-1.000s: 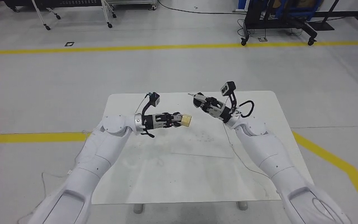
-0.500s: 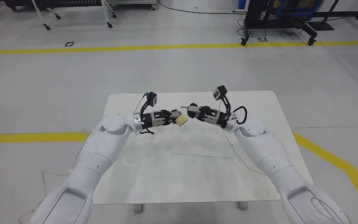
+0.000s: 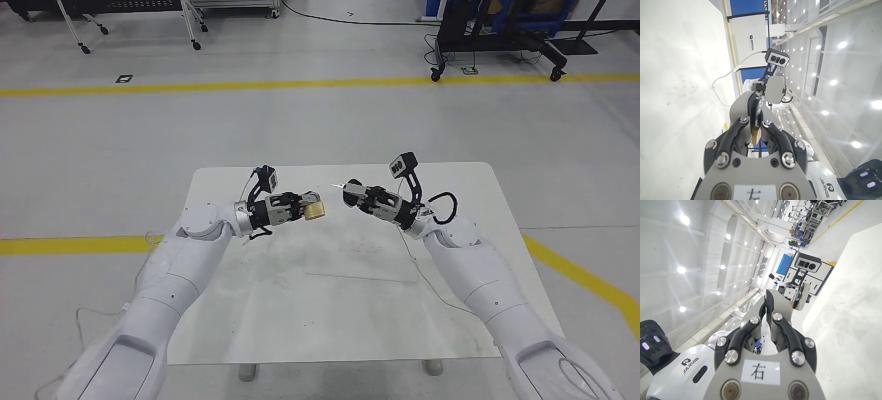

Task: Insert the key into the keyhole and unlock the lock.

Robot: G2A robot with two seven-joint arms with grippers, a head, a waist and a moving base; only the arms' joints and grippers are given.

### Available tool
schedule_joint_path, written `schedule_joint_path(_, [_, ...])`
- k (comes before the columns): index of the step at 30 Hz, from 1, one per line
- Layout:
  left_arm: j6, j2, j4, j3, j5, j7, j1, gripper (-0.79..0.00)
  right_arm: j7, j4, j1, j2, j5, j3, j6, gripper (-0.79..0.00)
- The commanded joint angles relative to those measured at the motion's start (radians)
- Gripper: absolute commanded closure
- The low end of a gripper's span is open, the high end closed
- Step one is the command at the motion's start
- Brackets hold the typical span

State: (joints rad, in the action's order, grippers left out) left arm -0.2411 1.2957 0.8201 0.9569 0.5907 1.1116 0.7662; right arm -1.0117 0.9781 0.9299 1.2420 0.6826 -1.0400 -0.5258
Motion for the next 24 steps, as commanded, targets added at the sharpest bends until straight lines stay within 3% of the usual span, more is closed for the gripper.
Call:
schedule_joint_path(1, [0.000, 0.000, 0.000, 0.000, 0.000, 0.000, 0.000, 0.000, 0.000, 0.000, 0.000, 0.000, 0.000, 0.000, 0.000, 0.000])
schedule_joint_path(7, [0.020, 0.001, 0.017, -0.003, -0.006, -0.042, 0.018, 0.000, 0.000, 0.000, 0.000, 0.000, 0.000, 0.000, 0.000, 0.000])
schedule_joint_path(11, [0.182, 0.014, 0.026, -0.004, 0.087, -0.118, 0.044, 0.000, 0.093, 0.051, 0.030, -0.009, -0.091, -0.022, -0.019, 0.000])
schedule_joint_path(17, [0.340, 0.038, 0.000, -0.050, 0.080, -0.161, -0.013, 0.000, 0.177, 0.182, 0.120, -0.045, -0.296, -0.112, -0.101, 0.000])
schedule_joint_path(24, [0.321, 0.050, -0.011, -0.064, 0.067, -0.170, -0.048, 0.000, 0.193, 0.240, 0.163, -0.056, -0.332, -0.146, -0.112, 0.000])
